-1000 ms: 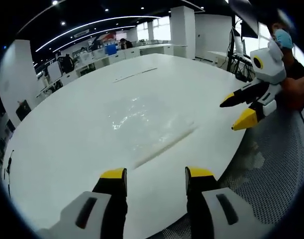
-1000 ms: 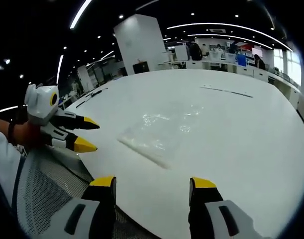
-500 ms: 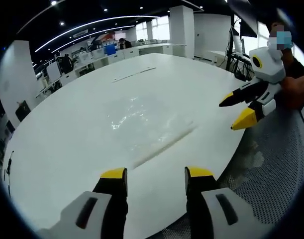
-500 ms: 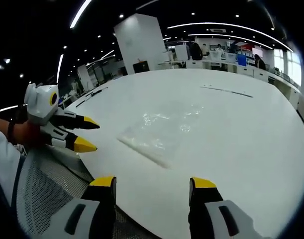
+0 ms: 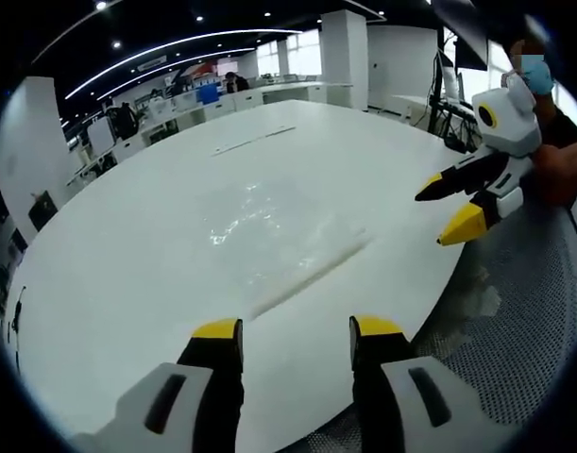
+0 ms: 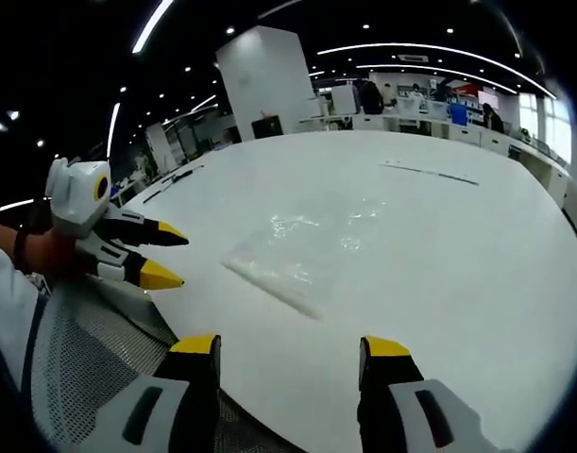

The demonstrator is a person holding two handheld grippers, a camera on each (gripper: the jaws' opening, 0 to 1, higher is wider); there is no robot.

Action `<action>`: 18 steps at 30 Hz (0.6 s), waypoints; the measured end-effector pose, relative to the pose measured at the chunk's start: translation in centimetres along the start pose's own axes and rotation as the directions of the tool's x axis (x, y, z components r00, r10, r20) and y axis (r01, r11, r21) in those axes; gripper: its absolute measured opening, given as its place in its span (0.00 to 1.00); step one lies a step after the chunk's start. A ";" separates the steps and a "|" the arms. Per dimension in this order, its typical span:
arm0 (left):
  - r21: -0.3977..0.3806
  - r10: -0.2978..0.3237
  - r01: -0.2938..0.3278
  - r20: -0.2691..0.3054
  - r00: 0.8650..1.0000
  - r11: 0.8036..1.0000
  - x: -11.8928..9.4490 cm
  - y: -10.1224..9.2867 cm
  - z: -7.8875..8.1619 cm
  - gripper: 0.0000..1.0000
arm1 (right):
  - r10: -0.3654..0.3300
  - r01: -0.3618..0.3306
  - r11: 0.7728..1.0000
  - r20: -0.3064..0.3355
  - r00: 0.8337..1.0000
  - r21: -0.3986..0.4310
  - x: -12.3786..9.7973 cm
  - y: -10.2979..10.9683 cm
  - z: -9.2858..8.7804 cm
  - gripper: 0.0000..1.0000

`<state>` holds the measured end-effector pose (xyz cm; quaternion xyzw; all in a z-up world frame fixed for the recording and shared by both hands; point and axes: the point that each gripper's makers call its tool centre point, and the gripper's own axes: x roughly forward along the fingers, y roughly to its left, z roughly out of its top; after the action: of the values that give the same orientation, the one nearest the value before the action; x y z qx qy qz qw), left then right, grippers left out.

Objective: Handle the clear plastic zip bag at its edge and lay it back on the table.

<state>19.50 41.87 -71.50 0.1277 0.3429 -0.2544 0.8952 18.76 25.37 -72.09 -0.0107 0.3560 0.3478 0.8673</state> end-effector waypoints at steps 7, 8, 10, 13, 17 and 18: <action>-0.002 0.002 -0.002 0.002 1.000 1.000 0.1 0.1 0.0 0.43 | -0.001 0.001 1.000 0.000 1.000 0.002 0.2 -0.3 -0.2 0.58; -0.001 0.002 -0.002 0.002 1.000 1.000 0.1 0.1 0.0 0.43 | -0.002 0.002 1.000 0.000 1.000 0.002 0.2 -0.3 -0.2 0.58; -0.001 0.001 -0.001 0.002 1.000 1.000 0.2 0.2 -0.1 0.43 | -0.002 0.002 1.000 -0.001 1.000 0.001 0.2 -0.4 -0.3 0.58; 0.001 0.001 -0.001 0.001 1.000 1.000 0.3 0.2 -0.2 0.43 | -0.002 0.002 1.000 -0.001 1.000 0.002 0.4 -0.6 -0.4 0.58; 0.002 0.001 -0.001 0.000 1.000 1.000 0.3 0.1 -0.2 0.42 | -0.001 0.001 1.000 -0.002 1.000 0.002 0.6 -0.7 -0.5 0.58; 0.003 0.000 0.000 0.000 1.000 1.000 0.3 0.1 -0.2 0.42 | -0.001 0.001 1.000 -0.002 1.000 0.001 0.6 -0.7 -0.5 0.58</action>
<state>19.68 41.90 -71.85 0.1291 0.3425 -0.2548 0.8950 19.15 25.07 -73.01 -0.0107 0.3573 0.3474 0.8669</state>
